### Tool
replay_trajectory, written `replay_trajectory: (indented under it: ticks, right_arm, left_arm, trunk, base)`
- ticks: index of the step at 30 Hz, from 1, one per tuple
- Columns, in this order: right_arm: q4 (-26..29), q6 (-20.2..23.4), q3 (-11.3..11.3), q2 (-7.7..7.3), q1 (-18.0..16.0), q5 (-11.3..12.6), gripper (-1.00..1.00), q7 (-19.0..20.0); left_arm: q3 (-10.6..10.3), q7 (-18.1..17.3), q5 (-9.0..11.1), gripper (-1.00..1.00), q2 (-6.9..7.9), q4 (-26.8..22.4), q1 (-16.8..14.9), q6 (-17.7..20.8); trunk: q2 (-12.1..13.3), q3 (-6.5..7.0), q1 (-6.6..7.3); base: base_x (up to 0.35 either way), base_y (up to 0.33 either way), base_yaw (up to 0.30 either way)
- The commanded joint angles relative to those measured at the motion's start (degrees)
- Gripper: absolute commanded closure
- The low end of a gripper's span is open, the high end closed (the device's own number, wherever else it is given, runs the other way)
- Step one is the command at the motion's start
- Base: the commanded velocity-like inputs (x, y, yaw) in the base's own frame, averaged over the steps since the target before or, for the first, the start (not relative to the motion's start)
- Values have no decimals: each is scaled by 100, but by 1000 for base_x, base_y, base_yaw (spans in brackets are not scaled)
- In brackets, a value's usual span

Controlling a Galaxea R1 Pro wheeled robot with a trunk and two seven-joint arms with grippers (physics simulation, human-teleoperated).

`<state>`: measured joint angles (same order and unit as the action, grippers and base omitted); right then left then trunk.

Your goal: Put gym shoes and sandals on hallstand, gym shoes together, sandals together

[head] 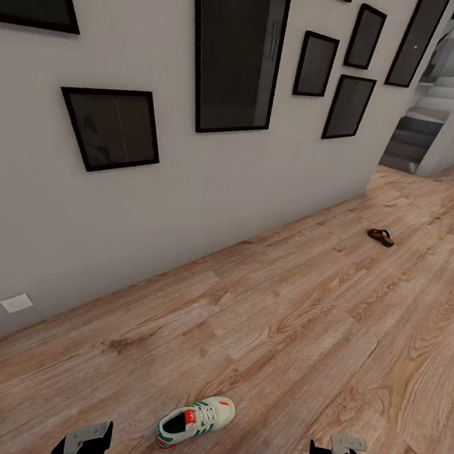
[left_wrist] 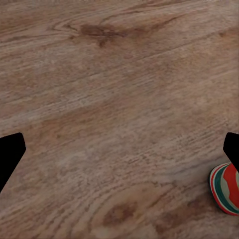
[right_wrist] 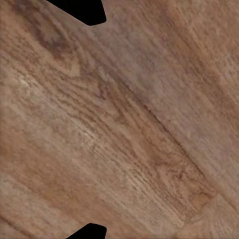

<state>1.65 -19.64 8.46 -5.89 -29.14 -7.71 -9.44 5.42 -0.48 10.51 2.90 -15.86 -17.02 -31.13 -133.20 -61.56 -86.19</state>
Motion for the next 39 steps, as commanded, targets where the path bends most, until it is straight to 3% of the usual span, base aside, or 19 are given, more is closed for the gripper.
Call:
replay_trajectory:
  ticks: [1, 14, 23, 39]
  right_arm:
    - [-7, -19, 44, 3, -4, -57, -100, -20]
    - [-7, -14, 44, 17, -4, -46, -100, -23]
    - [-7, -13, 46, 17, -4, -46, -100, -23]
    - [-7, -13, 51, 17, -4, -46, -100, -23]
  left_arm:
    - [3, -5, 19, -100, 0, 4, -3, -16]
    - [3, -5, 27, -100, 16, 4, -3, -16]
    - [3, -5, 27, -100, 20, 4, -3, -16]
    - [3, -7, 22, -100, 17, 4, -3, -16]
  trunk:
    - [-2, -4, 1]
    - [-2, -4, 1]
    - [-2, -3, 1]
    - [-2, 49, 1]
  base:
    - [0, 0, 0]
    - [6, 5, 0]
    - [125, 182, -10]
    - [45, 68, -197]
